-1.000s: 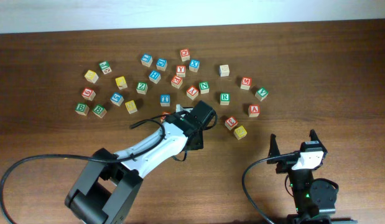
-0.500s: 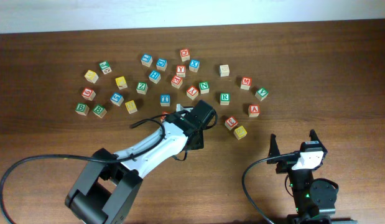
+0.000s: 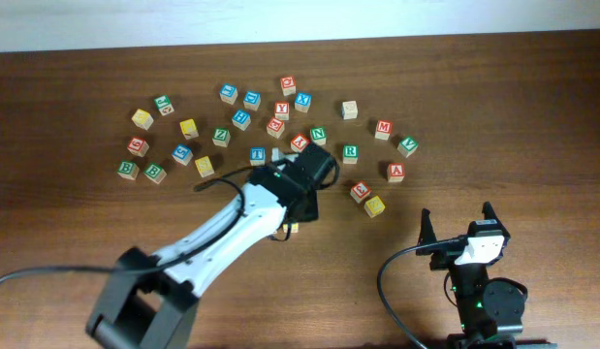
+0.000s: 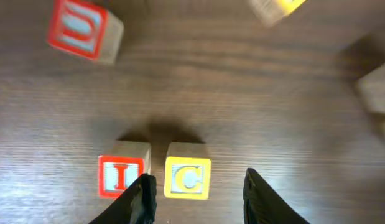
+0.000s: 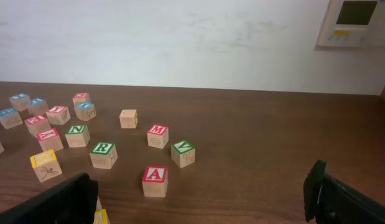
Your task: Spell out ICRA
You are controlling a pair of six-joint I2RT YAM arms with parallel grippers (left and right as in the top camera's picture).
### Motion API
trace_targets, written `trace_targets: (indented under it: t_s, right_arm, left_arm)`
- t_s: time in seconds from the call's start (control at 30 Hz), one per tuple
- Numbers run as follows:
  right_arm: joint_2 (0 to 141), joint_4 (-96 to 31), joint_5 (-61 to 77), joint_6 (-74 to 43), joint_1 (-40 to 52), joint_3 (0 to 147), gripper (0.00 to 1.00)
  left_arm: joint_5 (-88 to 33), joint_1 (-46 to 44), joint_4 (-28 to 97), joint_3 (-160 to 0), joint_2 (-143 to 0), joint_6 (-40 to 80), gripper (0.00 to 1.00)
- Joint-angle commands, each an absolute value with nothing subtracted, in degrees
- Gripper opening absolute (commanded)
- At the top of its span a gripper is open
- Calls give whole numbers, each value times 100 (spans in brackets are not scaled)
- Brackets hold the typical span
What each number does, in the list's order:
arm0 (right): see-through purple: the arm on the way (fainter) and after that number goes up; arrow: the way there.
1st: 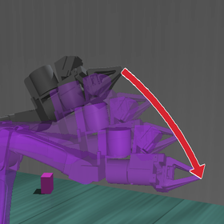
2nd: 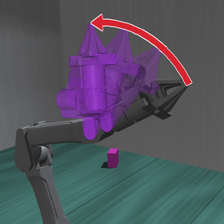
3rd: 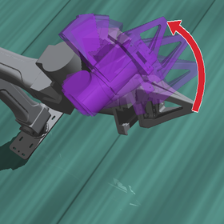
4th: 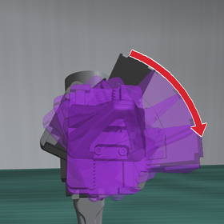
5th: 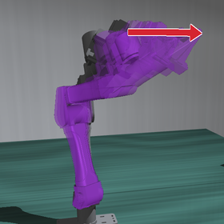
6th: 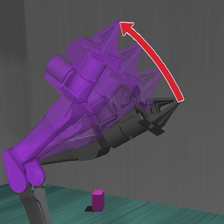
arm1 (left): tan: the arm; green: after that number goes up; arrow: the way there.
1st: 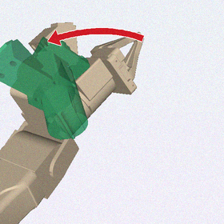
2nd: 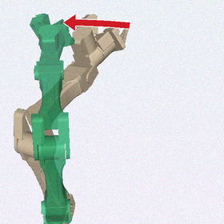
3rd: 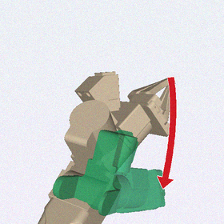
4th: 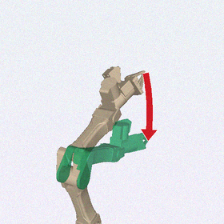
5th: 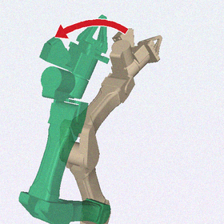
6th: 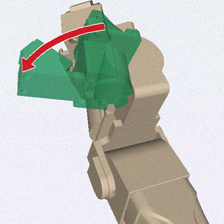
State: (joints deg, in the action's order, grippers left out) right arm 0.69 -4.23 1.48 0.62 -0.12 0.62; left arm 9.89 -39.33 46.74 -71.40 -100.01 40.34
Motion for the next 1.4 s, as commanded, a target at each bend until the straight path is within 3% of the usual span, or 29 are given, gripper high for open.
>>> trace_targets:
  t_s: [0.0,0.13,0.2,0.23,0.27,0.5,0.77,1.13,1.37]
  right_arm:
    - [36,-451,121,40,-40,32,98]
    - [36,-451,121,38,-40,32,98]
    - [36,-451,121,38,-40,32,98]
    - [36,-451,121,38,-40,32,98]
    - [36,-451,121,40,-38,32,98]
    - [36,-451,121,40,-38,32,98]
    - [36,-451,121,40,-40,32,98]
    - [36,-451,121,40,-40,32,98]
    - [36,-416,460,-108,-38,32,98]
  left_arm:
    - [1035,-3701,4928,-7513,-9314,4021,42]
    - [1035,-2950,5155,-7537,-8720,3651,55]
    - [1035,-2436,5341,-7537,-8569,3507,72]
    - [1031,-1835,5638,-7537,-8493,3509,89]
    - [1031,-1570,5767,-7537,-8493,3509,99]
    - [904,10,6399,-7537,-8495,3511,99]
    - [897,548,6381,-7520,-8499,3514,99]
    - [847,589,6604,-7505,-8538,3516,99]
    - [489,1260,6552,-7505,-8538,3533,99]
